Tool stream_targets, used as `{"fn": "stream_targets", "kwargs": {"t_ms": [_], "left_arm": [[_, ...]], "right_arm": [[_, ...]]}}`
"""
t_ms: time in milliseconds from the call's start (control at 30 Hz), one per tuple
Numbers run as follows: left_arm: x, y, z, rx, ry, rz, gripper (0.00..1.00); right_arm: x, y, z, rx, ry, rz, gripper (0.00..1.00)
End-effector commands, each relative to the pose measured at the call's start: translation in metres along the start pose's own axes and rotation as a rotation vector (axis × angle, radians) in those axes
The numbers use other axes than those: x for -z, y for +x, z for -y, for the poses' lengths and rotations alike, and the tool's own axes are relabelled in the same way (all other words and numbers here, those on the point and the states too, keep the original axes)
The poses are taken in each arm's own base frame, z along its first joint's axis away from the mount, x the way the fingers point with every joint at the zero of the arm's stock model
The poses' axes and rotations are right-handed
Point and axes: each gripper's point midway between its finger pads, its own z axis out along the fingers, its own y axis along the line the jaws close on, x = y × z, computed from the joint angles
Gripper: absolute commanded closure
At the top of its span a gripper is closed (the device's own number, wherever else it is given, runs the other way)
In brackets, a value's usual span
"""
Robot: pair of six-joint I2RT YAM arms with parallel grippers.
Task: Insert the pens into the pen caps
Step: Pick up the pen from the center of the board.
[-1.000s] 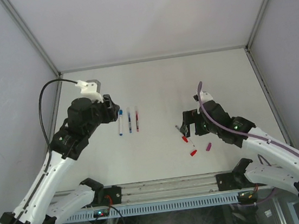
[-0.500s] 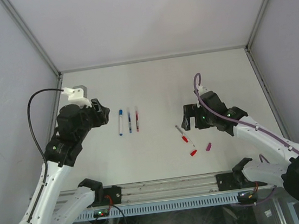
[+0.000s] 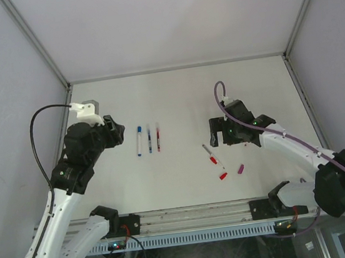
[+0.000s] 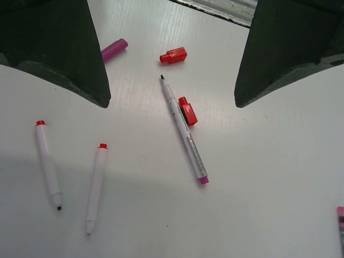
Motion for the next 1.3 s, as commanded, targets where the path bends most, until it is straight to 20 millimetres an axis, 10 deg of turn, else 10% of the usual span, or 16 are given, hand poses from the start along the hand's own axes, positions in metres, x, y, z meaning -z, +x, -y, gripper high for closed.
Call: {"fn": "stream_targets", "kwargs": {"t_ms": [0, 433, 800, 1267], "left_arm": [[-0.003, 0.001, -0.006, -0.018, -0.016, 0.016, 0.45], [-0.005, 0.003, -0.012, -0.016, -0.041, 0.007, 0.45], [-0.009, 0.006, -0.014, -0.014, -0.047, -0.009, 0.46], [-0.009, 0.005, -0.016, -0.008, -0.054, -0.003, 0.46]], "right_arm": [[-0.001, -0.021, 0.001, 0.015, 0.003, 0.025, 0.04], [-0.026, -0.023, 0.012, 0.041, 0.052, -0.056, 0.24], [-0.040, 0.003, -0.019, 0.130, -0.092, -0.171, 0.51], [-0.065, 0.008, -0.034, 0.161, -0.088, -0.201, 0.61]]}}
